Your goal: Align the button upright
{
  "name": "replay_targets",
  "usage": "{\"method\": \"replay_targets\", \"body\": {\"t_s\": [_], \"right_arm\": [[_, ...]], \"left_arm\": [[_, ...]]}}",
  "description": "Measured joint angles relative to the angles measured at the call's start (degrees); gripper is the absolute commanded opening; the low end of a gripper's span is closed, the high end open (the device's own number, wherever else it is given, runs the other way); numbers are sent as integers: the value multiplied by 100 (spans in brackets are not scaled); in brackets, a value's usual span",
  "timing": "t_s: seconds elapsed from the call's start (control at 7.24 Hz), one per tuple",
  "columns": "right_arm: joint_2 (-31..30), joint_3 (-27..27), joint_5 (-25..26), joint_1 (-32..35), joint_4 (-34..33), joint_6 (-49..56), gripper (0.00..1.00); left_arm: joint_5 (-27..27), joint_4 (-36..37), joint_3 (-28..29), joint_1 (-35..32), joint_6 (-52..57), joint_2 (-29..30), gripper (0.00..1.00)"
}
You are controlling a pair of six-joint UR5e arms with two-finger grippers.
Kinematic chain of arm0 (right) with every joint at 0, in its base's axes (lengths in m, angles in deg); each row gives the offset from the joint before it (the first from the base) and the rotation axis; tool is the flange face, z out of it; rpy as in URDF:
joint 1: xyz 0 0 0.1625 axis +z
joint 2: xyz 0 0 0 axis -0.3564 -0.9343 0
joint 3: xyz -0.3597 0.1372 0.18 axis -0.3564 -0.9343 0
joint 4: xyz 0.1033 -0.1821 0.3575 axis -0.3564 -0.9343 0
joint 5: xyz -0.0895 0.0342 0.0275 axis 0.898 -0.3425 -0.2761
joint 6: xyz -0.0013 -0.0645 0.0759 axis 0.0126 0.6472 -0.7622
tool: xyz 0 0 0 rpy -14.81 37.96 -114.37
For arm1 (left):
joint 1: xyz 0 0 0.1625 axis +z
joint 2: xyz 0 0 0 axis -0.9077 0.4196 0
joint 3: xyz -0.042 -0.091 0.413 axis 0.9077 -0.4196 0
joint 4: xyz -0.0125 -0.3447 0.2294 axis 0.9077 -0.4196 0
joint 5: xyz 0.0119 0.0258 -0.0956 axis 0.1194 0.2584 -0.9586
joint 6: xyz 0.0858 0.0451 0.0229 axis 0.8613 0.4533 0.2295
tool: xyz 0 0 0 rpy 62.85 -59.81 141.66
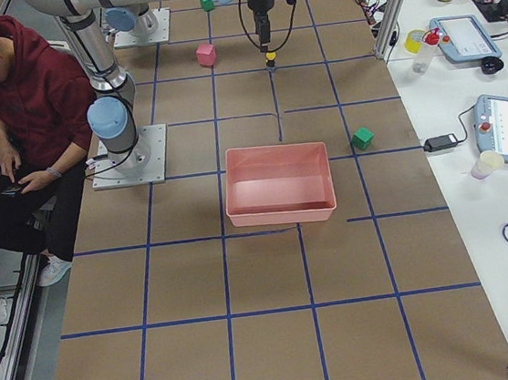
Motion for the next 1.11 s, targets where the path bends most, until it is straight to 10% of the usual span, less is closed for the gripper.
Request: {"method": "replay_targets", "body": {"t_s": [1.11], "right_arm": [[4,14,-1,0,-2,-44,100]], "left_arm": [[-12,120,-40,13,-474,-47,100]]}}
